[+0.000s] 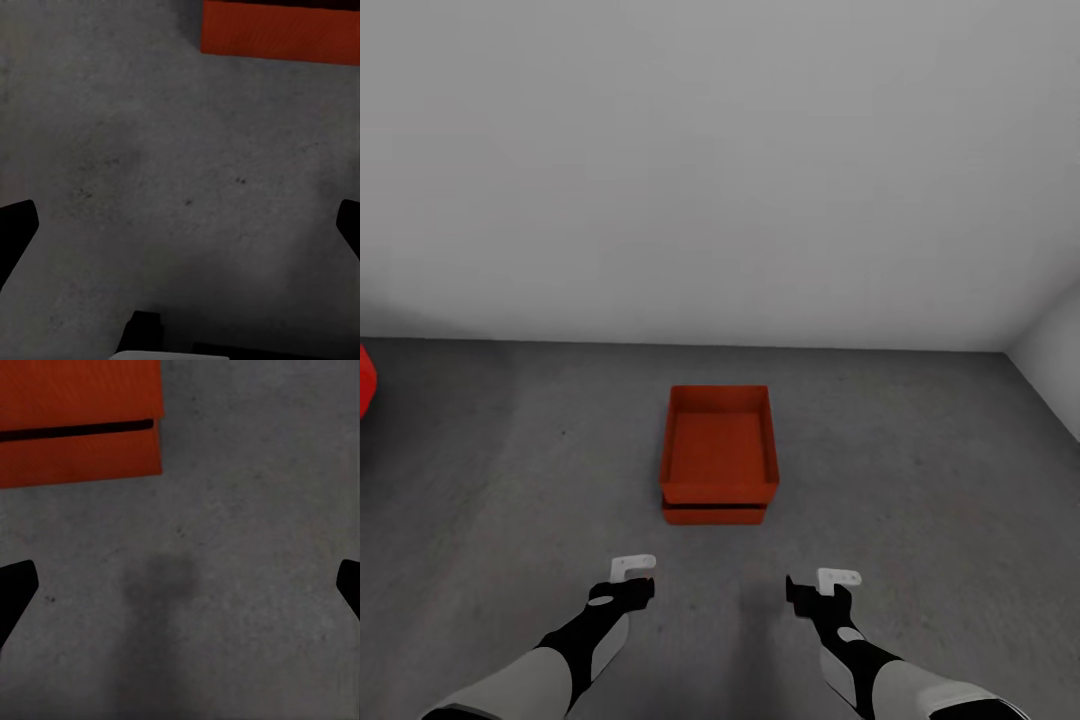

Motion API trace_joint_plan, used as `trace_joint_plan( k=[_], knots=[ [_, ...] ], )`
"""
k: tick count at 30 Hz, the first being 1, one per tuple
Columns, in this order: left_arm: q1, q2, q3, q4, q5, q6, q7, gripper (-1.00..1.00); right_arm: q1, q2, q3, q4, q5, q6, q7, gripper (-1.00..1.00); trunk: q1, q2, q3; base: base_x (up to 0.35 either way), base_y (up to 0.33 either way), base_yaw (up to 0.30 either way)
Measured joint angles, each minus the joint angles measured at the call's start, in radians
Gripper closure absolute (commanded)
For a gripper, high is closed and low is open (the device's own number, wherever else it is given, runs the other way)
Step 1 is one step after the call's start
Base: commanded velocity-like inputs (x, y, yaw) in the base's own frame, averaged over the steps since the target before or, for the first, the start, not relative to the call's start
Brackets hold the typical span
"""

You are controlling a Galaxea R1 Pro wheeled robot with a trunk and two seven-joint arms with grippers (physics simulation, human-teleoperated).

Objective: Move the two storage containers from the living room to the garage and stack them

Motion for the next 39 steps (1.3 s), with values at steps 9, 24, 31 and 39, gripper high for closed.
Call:
trace_joint_plan(
  k=[9,24,31,39],
  knots=[
    [0.000,0.000,-0.001,0.007,-0.001,0.001,-0.001,-1.00,0.000,0.001,0.000,0.000,-0.001,-0.013,0.000,-1.00,0.000,0.000,0.015,0.000,0.000,0.000],
    [0.000,0.037,0.002,0.086,0.022,0.001,-0.001,-1.00,0.000,0.001,0.000,0.003,-0.001,-0.014,0.000,-1.00,0.000,0.000,0.039,0.000,0.000,0.000],
    [0.000,0.094,0.001,0.139,0.092,0.000,0.000,-1.00,-0.002,-0.005,0.001,0.002,0.005,-0.002,0.004,-1.00,0.000,0.000,0.051,0.000,0.000,0.000],
    [0.001,0.175,0.000,0.198,0.184,0.001,-0.012,-1.00,-0.010,-0.045,0.002,0.027,0.008,0.052,0.002,-1.00,0.000,0.000,0.064,0.000,0.000,0.000]
  ],
)
